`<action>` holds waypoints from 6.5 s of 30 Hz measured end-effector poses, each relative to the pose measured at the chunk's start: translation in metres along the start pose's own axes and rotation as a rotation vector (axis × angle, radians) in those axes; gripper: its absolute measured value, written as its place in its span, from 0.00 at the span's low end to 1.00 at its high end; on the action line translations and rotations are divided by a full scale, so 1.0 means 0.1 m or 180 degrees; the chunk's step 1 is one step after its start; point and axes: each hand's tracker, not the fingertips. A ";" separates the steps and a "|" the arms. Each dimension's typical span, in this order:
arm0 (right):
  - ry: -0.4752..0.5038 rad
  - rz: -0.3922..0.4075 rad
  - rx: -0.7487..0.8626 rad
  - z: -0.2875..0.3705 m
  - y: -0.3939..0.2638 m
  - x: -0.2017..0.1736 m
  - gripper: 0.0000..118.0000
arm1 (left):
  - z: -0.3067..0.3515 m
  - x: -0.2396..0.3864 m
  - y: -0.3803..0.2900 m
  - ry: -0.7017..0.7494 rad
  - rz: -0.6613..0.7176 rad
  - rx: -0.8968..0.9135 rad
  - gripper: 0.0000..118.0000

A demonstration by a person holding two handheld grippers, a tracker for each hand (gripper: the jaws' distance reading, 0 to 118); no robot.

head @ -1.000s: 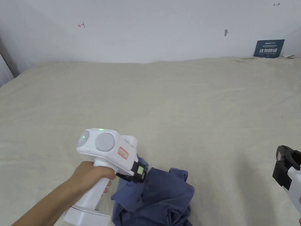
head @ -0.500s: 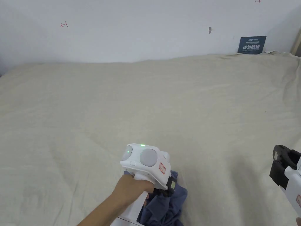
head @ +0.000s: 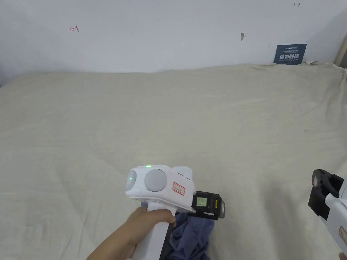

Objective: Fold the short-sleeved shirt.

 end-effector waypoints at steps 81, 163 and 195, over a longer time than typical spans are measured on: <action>0.0017 0.0053 0.0250 0.14 0.18 -0.17 0.00 | 0.18 0.44 -0.76 0.0944 -0.1222 0.2100 0.00; 0.0558 0.0093 -0.1350 -0.95 -1.47 -1.83 0.00 | 1.32 -1.14 -0.98 0.1919 -0.0413 0.2427 0.00; 0.0611 0.0144 -0.1333 -0.90 -1.46 -1.76 0.00 | 0.09 -1.60 -0.69 -0.0020 0.0515 0.0050 0.86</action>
